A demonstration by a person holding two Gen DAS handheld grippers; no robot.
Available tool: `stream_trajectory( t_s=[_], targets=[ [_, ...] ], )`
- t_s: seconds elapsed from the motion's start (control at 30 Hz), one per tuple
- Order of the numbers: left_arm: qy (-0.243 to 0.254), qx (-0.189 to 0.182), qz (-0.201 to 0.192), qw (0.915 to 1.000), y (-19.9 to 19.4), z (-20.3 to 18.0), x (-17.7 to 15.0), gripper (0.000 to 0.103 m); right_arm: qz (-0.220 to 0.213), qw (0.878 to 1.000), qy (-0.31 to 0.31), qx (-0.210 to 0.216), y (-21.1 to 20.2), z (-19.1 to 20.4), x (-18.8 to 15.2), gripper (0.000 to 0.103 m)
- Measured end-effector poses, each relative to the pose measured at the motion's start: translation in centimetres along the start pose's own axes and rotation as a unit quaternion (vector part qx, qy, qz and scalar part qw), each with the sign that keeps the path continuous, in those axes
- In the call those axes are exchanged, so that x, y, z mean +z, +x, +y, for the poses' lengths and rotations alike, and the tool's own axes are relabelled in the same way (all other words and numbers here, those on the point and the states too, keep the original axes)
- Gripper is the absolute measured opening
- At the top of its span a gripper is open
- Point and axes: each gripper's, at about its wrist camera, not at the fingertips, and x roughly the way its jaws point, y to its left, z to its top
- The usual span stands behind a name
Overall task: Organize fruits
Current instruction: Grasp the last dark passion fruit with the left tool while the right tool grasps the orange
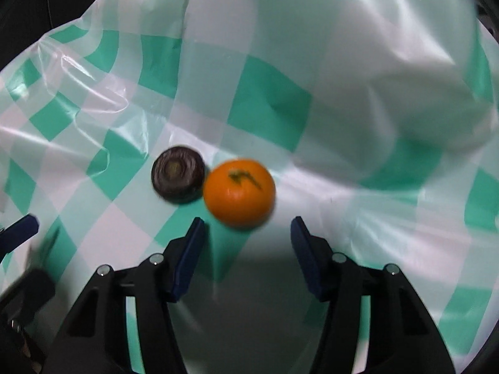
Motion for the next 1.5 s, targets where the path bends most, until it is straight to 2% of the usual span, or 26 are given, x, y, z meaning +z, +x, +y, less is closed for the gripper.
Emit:
stream_trajectory(
  t_s=[0.13, 0.2, 0.23, 0.3, 0.47, 0.6, 0.8, 0.87, 0.93, 1.1, 1.27, 1.33, 1.37, 1.43, 1.5],
  targets=[
    [0.001, -0.002, 0.001, 1.0000, 0.1, 0.0, 0.0, 0.092, 0.002, 1.000, 0.014, 0.005, 1.4, 0.0, 1.7, 0.056],
    [-0.001, -0.004, 0.002, 1.0000, 0.1, 0.1, 0.0, 0.092, 0.001, 1.000, 0.021, 0.011, 1.5, 0.0, 1.9, 0.047],
    [-0.002, -0.005, 0.002, 1.0000, 0.2, 0.1, 0.1, 0.092, 0.001, 1.000, 0.024, 0.008, 1.4, 0.0, 1.8, 0.047],
    [-0.005, -0.007, 0.002, 1.0000, 0.1, 0.2, 0.1, 0.092, -0.007, 0.999, 0.042, 0.019, 0.4, -0.3, 1.0, 0.047],
    [-0.004, -0.009, 0.001, 0.9999, 0.1, 0.2, 0.0, 0.092, -0.060, 0.990, 0.120, 0.033, -5.1, -2.1, -4.1, 0.047],
    [0.000, -0.007, 0.001, 1.0000, 0.1, 0.0, 0.1, 0.092, -0.100, 0.978, 0.182, 0.002, -8.3, -3.9, -8.0, 0.047],
    [0.019, -0.006, 0.011, 0.9997, 0.4, -0.8, 0.2, 0.092, -0.136, 0.962, 0.236, 0.033, -9.3, -6.2, -9.4, 0.047],
    [0.030, -0.001, 0.032, 0.9991, 1.6, -1.5, 0.6, 0.092, -0.142, 0.959, 0.243, 0.039, -9.8, -7.0, -9.9, 0.047],
    [0.063, 0.027, 0.045, 0.9966, 3.5, -3.0, 1.6, 0.092, -0.143, 0.959, 0.241, 0.040, -9.7, -6.8, -9.7, 0.047],
    [0.107, 0.059, 0.052, 0.9911, 7.7, -6.3, 3.8, 0.089, -0.147, 0.957, 0.245, 0.042, -9.6, -6.6, -9.5, 0.047],
    [0.116, 0.063, 0.098, 0.9863, 12.2, -7.8, 4.5, 0.062, -0.149, 0.957, 0.247, 0.043, -9.8, -6.9, -9.8, 0.047],
    [0.123, 0.063, 0.093, 0.9861, 12.1, -8.1, 4.7, 0.058, -0.148, 0.957, 0.246, 0.045, -9.8, -6.9, -9.7, 0.047],
    [0.121, 0.061, 0.095, 0.9862, 12.2, -8.0, 4.7, 0.047, -0.148, 0.957, 0.246, 0.045, -9.8, -6.9, -9.7, 0.047],
    [0.123, 0.052, 0.091, 0.9868, 11.8, -7.9, 4.7, 0.035, -0.147, 0.957, 0.245, 0.047, -9.8, -6.8, -9.6, 0.047],
    [0.129, 0.045, 0.089, 0.9867, 11.2, -7.9, 4.6, 0.034, -0.146, 0.958, 0.244, 0.049, -9.8, -6.8, -9.6, 0.047]
  ],
)
